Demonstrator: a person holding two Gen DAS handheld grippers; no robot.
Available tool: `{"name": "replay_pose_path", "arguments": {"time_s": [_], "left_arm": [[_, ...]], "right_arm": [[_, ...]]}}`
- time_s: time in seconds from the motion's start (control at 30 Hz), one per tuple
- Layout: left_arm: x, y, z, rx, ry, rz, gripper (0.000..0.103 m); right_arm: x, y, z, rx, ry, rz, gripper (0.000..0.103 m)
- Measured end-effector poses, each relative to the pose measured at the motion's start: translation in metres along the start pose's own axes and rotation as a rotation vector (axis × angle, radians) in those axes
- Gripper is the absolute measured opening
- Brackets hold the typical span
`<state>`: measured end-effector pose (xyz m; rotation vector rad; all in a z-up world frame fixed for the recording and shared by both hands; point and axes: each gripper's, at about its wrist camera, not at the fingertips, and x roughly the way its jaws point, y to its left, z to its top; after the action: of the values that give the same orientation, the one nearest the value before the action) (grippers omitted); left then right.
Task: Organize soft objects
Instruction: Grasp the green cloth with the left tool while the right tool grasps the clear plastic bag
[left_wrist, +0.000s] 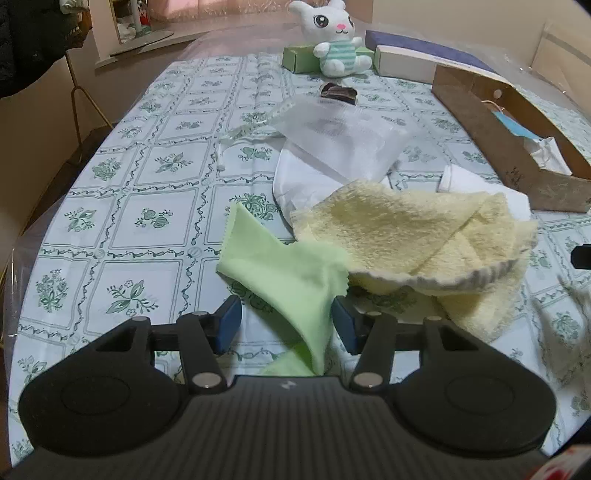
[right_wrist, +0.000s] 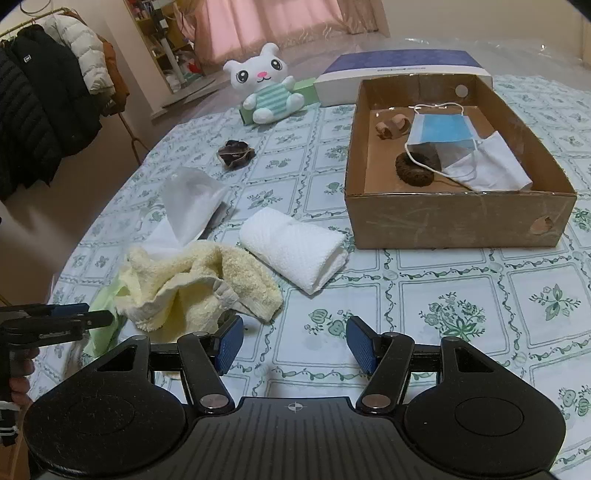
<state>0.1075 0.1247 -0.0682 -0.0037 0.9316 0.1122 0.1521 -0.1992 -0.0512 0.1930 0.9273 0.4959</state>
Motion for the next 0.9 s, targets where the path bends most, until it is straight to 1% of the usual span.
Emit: {"name": "replay_pose_path", "arguments": {"time_s": [0.1, 0.13, 0.17, 0.23, 0.27, 0.33, 0.57, 0.77, 0.9], "left_arm": [[0.006, 0.002, 0.0, 0.006, -0.001, -0.006, 0.042], [0.008, 0.004, 0.0, 0.002, 0.002, -0.006, 0.032], [0.009, 0.006, -0.001, -0.005, 0.006, -0.01, 0.019], [0.009, 0.013, -0.002, -0.027, 0.008, -0.024, 0.01], [0.008, 0.016, -0.003, -0.038, 0.006, -0.024, 0.007], [0.006, 0.023, -0.004, -0.047, -0.003, -0.01, 0.004], [-0.008, 0.051, 0.003, -0.101, -0.058, 0.059, 0.004], [-0.013, 0.06, 0.021, -0.114, -0.108, 0.075, 0.004], [-0.009, 0.061, 0.037, -0.117, -0.133, 0.071, 0.004]], "right_arm": [[0.002, 0.002, 0.002, -0.005, -0.002, 0.003, 0.062], [0.003, 0.002, 0.002, -0.007, -0.004, 0.006, 0.062], [0.003, 0.003, 0.003, -0.009, -0.006, 0.008, 0.062], [0.004, 0.005, 0.005, -0.013, -0.011, 0.014, 0.062], [0.004, 0.005, 0.006, -0.017, -0.014, 0.019, 0.062], [0.006, 0.008, 0.009, -0.028, -0.019, 0.027, 0.062], [0.014, 0.018, 0.027, -0.077, -0.054, 0.058, 0.062], [0.033, 0.031, 0.054, -0.142, -0.085, 0.091, 0.062], [0.056, 0.048, 0.074, -0.215, -0.101, 0.131, 0.062]]}}
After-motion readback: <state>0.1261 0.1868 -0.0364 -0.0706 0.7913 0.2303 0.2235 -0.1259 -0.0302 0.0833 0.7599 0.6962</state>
